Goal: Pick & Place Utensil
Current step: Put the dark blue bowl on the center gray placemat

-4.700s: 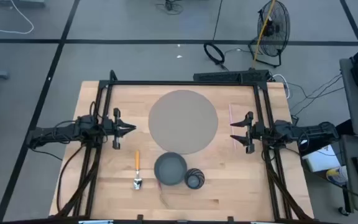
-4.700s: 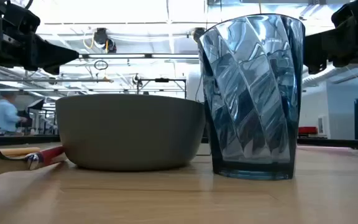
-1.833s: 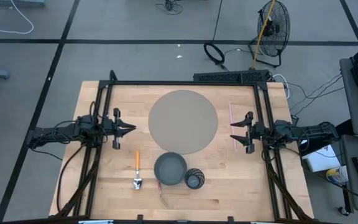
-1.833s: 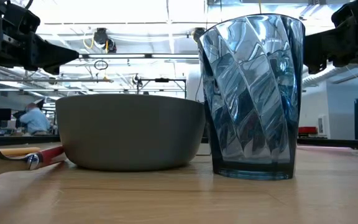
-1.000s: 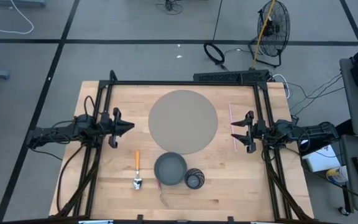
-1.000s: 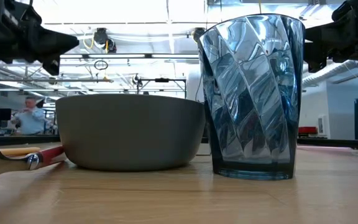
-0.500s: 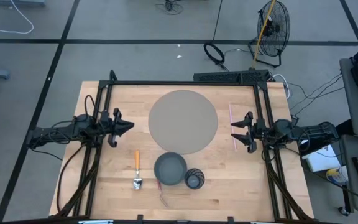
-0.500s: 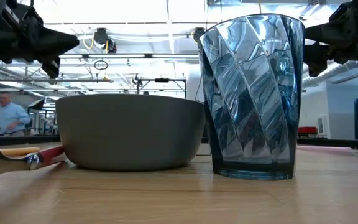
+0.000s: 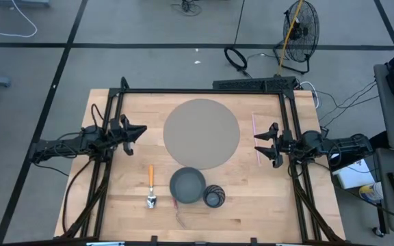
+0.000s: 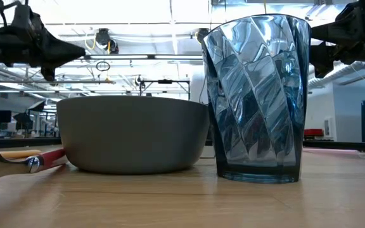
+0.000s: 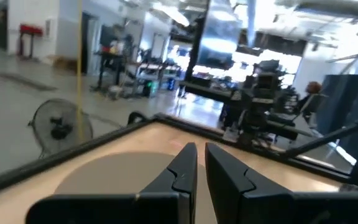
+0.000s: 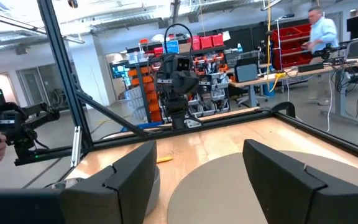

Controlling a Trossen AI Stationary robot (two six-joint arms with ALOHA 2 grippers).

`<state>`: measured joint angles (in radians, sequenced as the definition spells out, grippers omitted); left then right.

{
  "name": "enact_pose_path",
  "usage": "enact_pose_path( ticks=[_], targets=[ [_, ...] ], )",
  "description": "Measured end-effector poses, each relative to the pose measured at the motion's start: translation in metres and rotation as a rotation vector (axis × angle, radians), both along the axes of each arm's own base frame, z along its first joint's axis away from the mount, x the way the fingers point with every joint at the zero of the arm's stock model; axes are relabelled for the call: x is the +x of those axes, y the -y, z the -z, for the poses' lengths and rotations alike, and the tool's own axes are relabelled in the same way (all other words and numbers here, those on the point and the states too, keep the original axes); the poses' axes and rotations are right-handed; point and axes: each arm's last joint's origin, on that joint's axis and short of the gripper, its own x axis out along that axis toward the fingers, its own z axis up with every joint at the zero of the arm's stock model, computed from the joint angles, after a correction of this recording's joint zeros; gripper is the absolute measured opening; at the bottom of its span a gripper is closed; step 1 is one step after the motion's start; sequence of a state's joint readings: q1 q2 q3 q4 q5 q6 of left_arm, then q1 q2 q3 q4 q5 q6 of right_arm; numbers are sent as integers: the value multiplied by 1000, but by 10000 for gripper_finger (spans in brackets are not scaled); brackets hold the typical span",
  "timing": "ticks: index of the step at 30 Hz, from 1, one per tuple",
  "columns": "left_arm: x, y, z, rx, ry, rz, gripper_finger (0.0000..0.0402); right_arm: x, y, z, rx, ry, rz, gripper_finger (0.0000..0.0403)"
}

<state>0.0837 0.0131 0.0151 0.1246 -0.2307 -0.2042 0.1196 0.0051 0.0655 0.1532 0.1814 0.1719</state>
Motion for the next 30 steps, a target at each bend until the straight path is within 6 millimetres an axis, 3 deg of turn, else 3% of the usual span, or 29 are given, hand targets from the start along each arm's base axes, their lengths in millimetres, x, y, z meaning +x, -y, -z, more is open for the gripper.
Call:
enact_pose_path(
  ticks=[7, 12, 30],
  targets=[
    [0, -1, 3, -47, -19, -15, 35, 0, 0, 0, -1, 0, 2, 238],
    [1, 4, 2, -19, -11, 139, 35, 0, 0, 0, -3, -2, 4, 238],
    [1, 5, -1, -39, 18, 200, 35, 0, 0, 1, -2, -15, 2, 238]
  ],
)
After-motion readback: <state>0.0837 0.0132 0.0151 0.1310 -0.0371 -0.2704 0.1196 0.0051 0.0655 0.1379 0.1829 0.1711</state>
